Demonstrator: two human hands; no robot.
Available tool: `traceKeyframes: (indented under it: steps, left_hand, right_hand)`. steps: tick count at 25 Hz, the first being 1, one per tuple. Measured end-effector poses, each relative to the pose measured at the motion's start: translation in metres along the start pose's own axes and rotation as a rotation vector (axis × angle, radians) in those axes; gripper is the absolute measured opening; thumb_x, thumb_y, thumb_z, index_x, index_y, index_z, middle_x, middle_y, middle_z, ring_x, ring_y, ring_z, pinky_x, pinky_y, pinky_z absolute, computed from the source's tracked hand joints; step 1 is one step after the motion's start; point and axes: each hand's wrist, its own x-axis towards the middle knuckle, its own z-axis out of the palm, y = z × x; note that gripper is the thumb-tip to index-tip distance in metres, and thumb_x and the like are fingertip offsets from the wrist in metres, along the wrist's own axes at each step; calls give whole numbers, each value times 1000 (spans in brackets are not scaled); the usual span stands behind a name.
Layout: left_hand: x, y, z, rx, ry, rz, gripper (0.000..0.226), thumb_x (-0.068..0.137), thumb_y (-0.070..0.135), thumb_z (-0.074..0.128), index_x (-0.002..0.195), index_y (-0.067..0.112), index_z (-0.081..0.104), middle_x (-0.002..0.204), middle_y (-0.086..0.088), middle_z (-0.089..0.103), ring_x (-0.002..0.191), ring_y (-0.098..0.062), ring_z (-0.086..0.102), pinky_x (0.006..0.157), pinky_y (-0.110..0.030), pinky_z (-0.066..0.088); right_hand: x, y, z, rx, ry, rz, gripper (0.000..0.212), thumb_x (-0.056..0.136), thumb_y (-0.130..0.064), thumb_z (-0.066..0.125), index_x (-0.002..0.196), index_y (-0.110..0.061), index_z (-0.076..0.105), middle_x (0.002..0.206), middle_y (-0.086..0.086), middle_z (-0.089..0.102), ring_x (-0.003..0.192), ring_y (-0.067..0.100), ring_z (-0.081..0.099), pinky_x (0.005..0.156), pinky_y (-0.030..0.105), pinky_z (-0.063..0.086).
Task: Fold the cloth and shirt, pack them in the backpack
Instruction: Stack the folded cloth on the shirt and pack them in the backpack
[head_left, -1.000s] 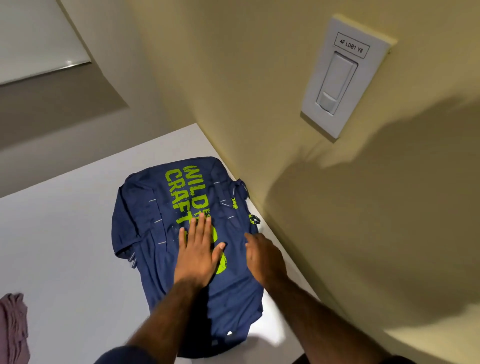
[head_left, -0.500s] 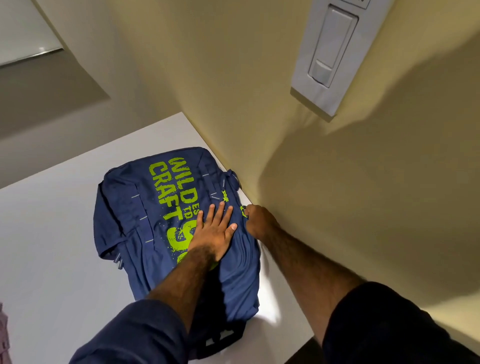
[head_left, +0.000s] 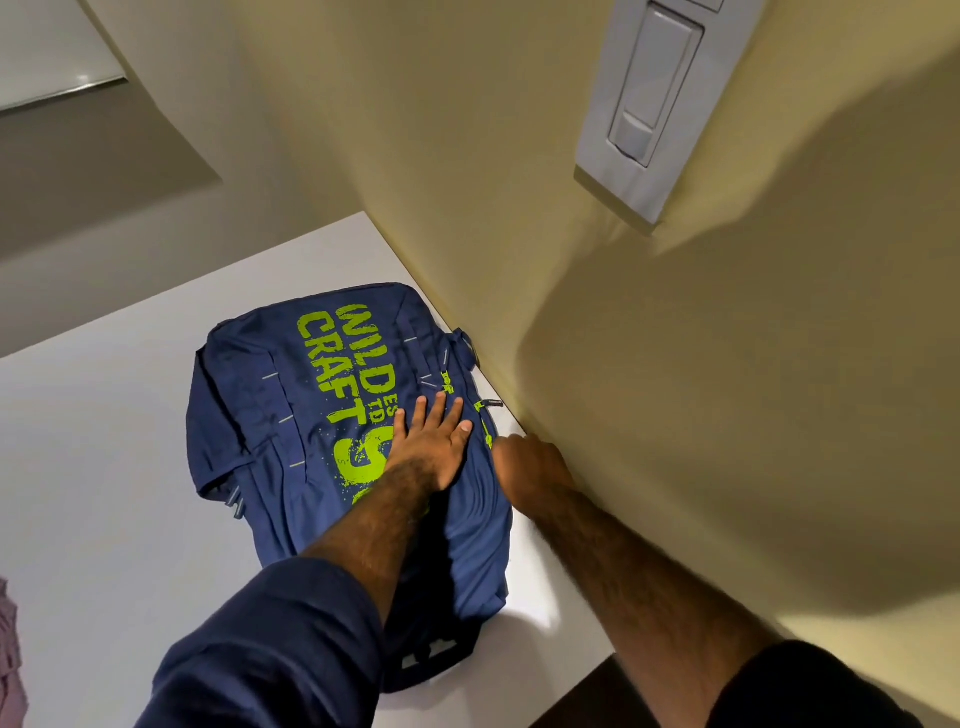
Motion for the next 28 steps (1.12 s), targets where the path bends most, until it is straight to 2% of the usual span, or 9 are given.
traceKeyframes:
  steps: [2,4,10,15,18,20,22,24,28]
  left_hand:
    - [1,2,1,21,-4,-10,59,107,52,1,161,32,-13,168,3,-22,155,-23,-22,123,-50,-17]
    - [2,3,2,35,-5,-15,60,107,54,1,161,31,-14,167,2,-23,154,-23,-23,123,-51,-17]
    - [3,6,8,101,19,-20,67,105,60,4,160,28,-18,167,0,-26,154,-25,-24,123,-55,-15]
    - [-44,39,9,-3,74,-20,93,98,75,18,163,13,-9,171,-4,-14,157,-25,-16,122,-52,-16]
    - [-76,49,25,140,97,-92,106,93,79,33,162,4,5,171,-13,-10,157,-32,-12,124,-56,-10]
    - [-82,51,24,220,152,-123,93,92,74,46,154,6,38,171,-15,1,157,-35,-7,123,-59,-8]
    - [-78,53,17,236,203,-66,66,95,61,53,141,14,56,169,-14,15,157,-36,-4,122,-61,-9]
    - [-73,56,13,225,197,9,41,98,40,54,132,20,65,167,-11,23,157,-35,-3,122,-63,-8]
    - [-68,65,8,248,181,110,34,96,27,53,124,15,70,170,-10,16,158,-34,-5,122,-64,-8]
  right_hand:
    - [-16,4,11,19,0,-33,38,38,-10,92,54,-20,60,52,0,57,46,19,62,41,19,42]
    - [-35,10,25,70,-10,-35,45,27,-8,91,47,-21,53,44,-2,48,38,17,54,37,17,35]
    - [-113,-8,39,54,14,-80,46,26,-8,91,61,-18,63,51,-1,53,42,17,55,38,24,40]
    - [-112,-7,26,32,99,0,39,38,-3,88,64,-17,62,55,1,54,46,23,57,43,29,42]
    - [-112,-10,23,-21,43,-19,32,47,-5,85,65,-18,61,56,1,56,50,23,57,53,32,46]
    - [-115,-14,24,-92,14,-54,25,54,-8,77,66,-20,59,56,1,56,51,22,56,59,32,44]
    - [-119,-18,22,-137,6,-56,23,55,-10,74,66,-21,57,56,0,55,52,22,55,61,32,45]
    - [-119,-26,23,-166,4,-83,26,55,-12,76,66,-23,55,56,-1,54,52,21,55,60,31,43]
    - [-131,-57,21,-130,-88,-154,15,68,-18,73,75,-26,62,69,-5,63,61,16,60,64,32,38]
